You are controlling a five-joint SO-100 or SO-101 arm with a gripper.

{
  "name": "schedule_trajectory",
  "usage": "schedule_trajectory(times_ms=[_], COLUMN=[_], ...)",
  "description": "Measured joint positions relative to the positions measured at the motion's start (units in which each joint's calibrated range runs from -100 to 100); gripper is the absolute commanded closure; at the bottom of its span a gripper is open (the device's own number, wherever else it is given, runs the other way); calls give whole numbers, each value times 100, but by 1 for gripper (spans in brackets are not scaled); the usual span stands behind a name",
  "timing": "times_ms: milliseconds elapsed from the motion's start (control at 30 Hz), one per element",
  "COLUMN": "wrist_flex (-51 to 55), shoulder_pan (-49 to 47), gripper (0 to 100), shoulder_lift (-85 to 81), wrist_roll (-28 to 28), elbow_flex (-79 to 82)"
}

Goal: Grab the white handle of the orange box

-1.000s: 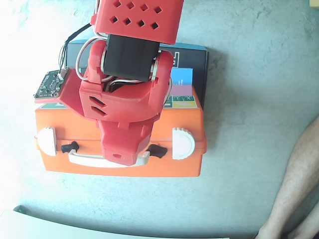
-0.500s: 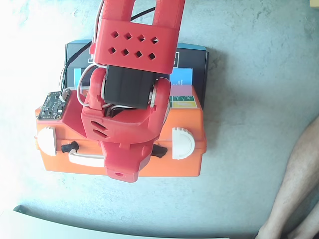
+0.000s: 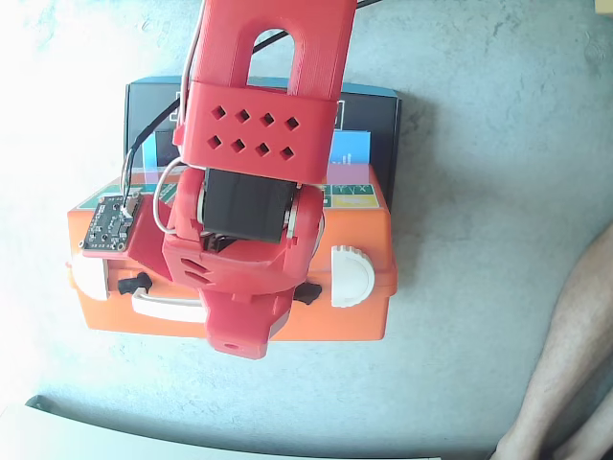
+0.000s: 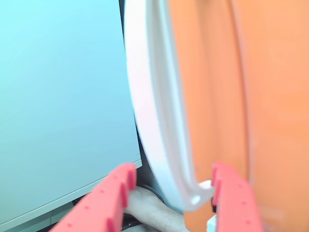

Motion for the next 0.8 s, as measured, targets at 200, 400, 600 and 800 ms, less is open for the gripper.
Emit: schedule_trajectory(times_ms=[200,400,600,800], wrist_flex=[144,942,2165,3676], shoulder_pan=[0,0,0,70], gripper=[82,82,84,99], shoulder_lift=[275,639,1057,1421], wrist_roll=[0,0,0,0], elbow_flex=[-459,-1494,-2637,-4014])
